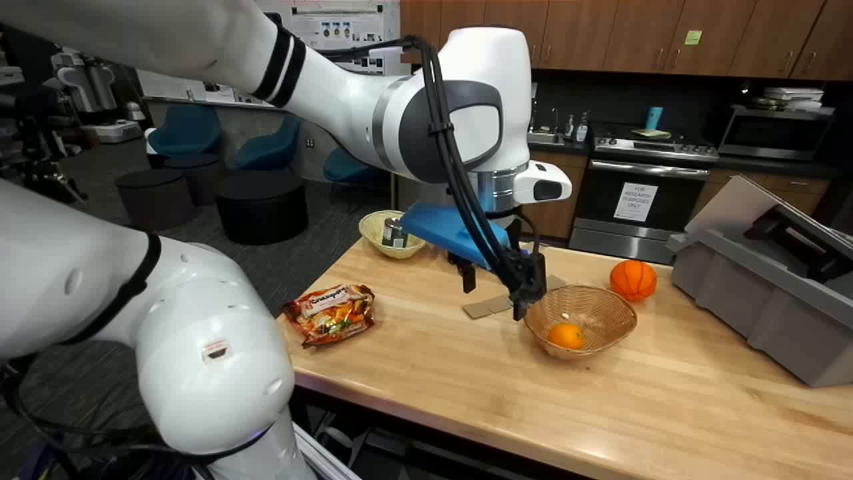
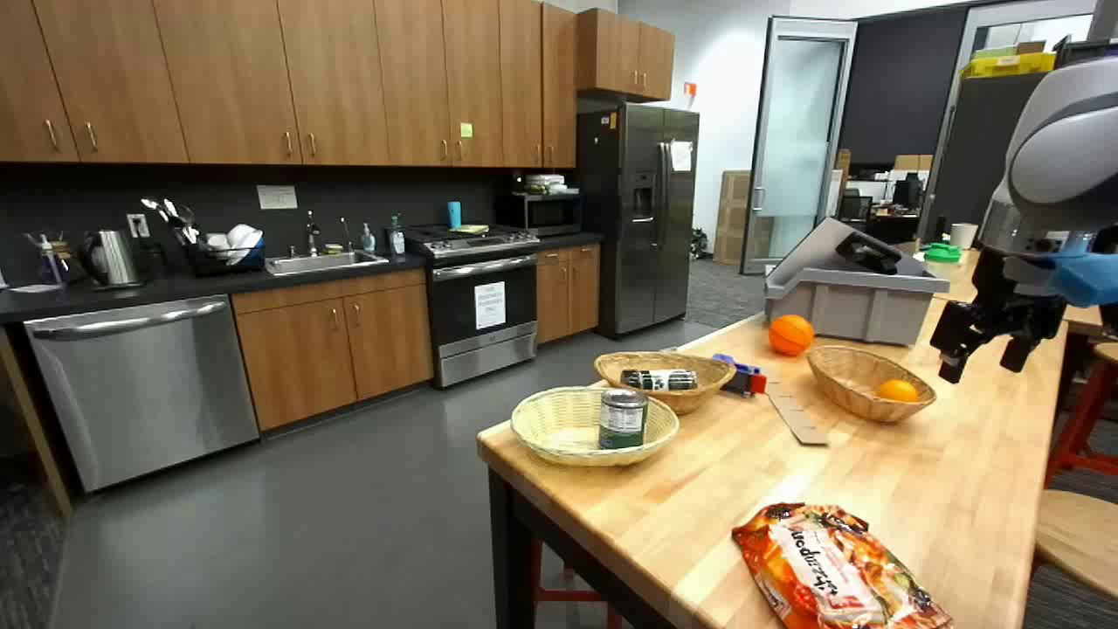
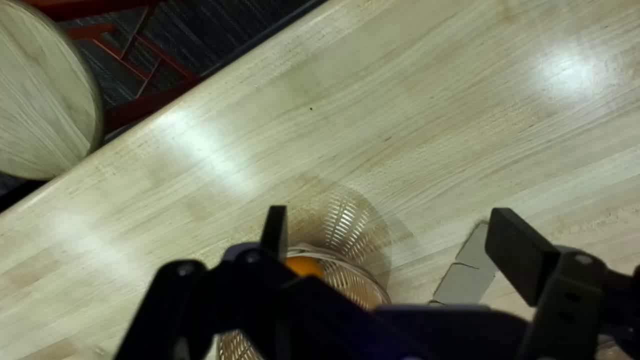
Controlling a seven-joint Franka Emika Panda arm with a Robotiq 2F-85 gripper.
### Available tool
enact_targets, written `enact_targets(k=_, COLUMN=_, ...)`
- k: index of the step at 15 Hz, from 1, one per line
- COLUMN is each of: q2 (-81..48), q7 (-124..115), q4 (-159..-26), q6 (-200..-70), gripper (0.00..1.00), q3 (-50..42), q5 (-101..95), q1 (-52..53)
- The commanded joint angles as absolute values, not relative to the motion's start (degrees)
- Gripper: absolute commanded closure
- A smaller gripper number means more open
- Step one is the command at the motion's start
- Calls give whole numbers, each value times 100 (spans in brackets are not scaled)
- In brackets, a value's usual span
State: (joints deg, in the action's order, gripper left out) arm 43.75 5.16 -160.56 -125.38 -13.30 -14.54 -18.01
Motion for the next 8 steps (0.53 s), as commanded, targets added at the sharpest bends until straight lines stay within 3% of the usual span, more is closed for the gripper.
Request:
enact_targets(k=1, q2=4371, q7=532, q4=-16064, q6=-12517, gripper=0, q3=-1307, q5=-1431, q1=-1821)
enact_targets(k=8, q2=4366, q7=532, q4=-16094, q6=-12517, gripper=0, q3=-1306, q5=-1431, q1=-1821)
